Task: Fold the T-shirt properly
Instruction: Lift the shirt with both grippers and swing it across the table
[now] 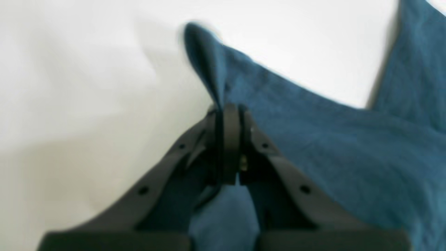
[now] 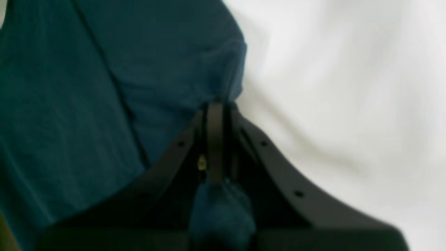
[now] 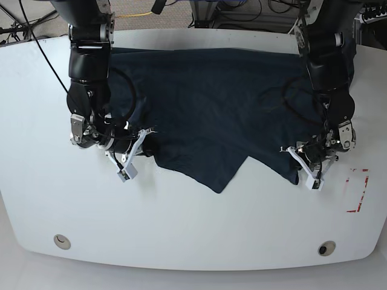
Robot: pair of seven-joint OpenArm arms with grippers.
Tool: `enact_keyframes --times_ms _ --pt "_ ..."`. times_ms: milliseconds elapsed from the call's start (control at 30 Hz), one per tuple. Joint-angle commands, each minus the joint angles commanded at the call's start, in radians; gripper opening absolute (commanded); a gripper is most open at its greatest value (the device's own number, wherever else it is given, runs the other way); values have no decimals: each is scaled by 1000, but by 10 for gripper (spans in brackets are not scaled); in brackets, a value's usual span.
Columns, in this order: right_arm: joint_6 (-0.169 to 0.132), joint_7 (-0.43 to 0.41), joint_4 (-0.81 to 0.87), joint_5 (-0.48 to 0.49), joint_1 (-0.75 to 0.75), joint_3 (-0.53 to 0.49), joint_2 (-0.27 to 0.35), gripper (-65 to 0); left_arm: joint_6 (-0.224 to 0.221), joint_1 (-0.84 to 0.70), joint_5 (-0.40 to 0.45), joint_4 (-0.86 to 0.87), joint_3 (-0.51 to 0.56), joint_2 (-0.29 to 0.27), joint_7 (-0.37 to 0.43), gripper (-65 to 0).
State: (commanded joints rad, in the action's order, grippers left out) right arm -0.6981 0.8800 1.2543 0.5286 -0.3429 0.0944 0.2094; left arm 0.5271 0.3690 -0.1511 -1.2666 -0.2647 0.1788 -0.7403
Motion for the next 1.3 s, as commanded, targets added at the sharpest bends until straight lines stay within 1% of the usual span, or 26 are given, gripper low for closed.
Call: enact_keyframes --times_ms 67,100,133,200,267,333,467,533,600,667,700,767,833,900,933,1067,1133,1200,1233,1300 --pt "0 18 26 0 -21 0 18 -650 8 -2 0 -74 0 0 -32 -650" --pt "0 20 31 0 -32 0 25 -650 20 0 0 -104 0 0 -44 -650" --pt "0 23 35 0 -46 0 31 -650 44 0 0 -144 0 0 -61 -650" --pt "0 23 34 0 -66 0 34 -650 75 3 0 -193 0 0 -83 -650" --pt "0 23 31 0 -110 0 61 -650 107 6 2 -265 0 0 -118 -650" --pt "0 23 31 0 -140 -3 80 -650 127 15 2 -328 -14 0 -146 -650" --pt "0 28 31 0 -209 -5 114 -650 160 40 2 -460 -46 0 -238 -650" --pt "0 43 29 0 -245 -5 132 -650 171 60 2 -503 -63 0 -273 -650" --pt "0 80 29 0 -308 -3 152 -650 171 92 3 -577 -100 2 -324 -650" --pt "0 107 29 0 -353 2 155 -650 171 117 5 -615 -120 2 -356 -650" --pt "0 123 29 0 -387 2 170 -650 171 137 3 -637 -133 6 -382 -650" --pt "0 138 29 0 -440 2 198 -650 171 176 0 -663 -141 37 -425 -650" --pt "0 155 31 9 -489 2 213 -650 171 210 0 -684 -147 63 -459 -650" --pt "0 176 31 9 -535 2 233 -650 171 226 0 -698 -157 81 -465 -650" --pt "0 187 31 9 -565 2 253 -650 171 230 0 -700 -172 107 -465 -650" --pt "0 196 35 11 -594 3 288 -650 171 226 -2 -695 -181 160 -465 -650" --pt "0 198 38 12 -589 3 304 -650 171 221 -2 -698 -183 167 -465 -650" --pt "0 218 38 32 -575 21 313 -650 171 187 -2 -698 -184 170 -465 -650" --pt "0 226 37 41 -559 38 315 -650 171 167 0 -698 -184 170 -465 -650" --pt "0 232 35 63 -502 106 315 -650 171 129 5 -698 -187 170 -465 -650"
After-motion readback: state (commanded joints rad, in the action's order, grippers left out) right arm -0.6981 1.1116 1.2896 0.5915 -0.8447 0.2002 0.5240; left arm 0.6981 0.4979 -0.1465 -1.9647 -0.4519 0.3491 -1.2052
